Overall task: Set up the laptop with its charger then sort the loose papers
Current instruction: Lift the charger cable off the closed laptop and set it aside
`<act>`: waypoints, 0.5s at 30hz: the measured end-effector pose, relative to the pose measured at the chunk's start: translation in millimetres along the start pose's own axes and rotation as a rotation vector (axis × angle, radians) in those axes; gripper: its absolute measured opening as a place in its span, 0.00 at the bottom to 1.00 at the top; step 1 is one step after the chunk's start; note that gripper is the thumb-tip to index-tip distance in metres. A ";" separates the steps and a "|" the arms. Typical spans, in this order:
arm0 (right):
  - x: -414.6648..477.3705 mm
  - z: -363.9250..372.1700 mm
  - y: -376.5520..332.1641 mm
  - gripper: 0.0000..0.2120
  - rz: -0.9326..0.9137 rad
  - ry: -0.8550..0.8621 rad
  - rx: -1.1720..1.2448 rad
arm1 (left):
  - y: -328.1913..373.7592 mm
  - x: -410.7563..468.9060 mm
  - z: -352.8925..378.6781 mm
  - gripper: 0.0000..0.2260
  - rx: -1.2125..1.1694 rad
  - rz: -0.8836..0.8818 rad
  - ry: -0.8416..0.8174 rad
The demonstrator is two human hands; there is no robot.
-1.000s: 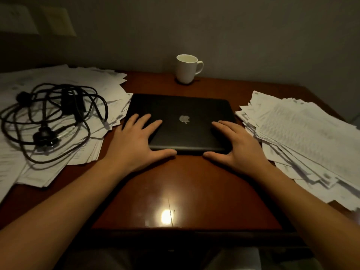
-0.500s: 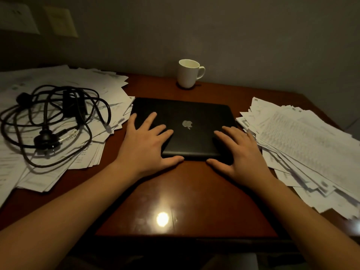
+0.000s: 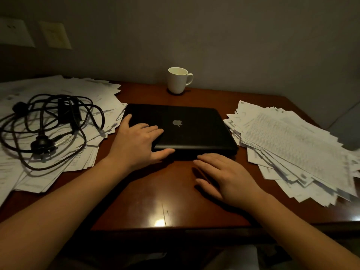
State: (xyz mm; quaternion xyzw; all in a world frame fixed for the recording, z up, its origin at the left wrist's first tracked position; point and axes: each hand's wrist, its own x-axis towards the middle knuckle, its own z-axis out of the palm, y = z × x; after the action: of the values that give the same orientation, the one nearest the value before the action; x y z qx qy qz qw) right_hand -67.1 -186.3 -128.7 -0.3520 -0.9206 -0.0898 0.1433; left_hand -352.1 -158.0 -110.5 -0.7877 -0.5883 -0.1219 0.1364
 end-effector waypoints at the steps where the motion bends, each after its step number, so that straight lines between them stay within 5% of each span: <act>1: 0.7 -0.3 -0.1 0.25 0.010 -0.022 -0.011 | -0.1 0.1 0.2 0.39 0.002 0.003 0.001; 15: 5.1 -7.2 -2.7 0.28 0.065 -0.130 0.051 | -0.8 9.4 -19.8 0.35 0.037 0.046 0.151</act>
State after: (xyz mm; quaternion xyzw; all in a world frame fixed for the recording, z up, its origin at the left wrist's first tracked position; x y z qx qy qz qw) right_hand -71.1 -187.1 -120.4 -0.3832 -0.9179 -0.0384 0.0951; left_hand -350.9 -156.5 -88.7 -0.7869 -0.5602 -0.1671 0.1976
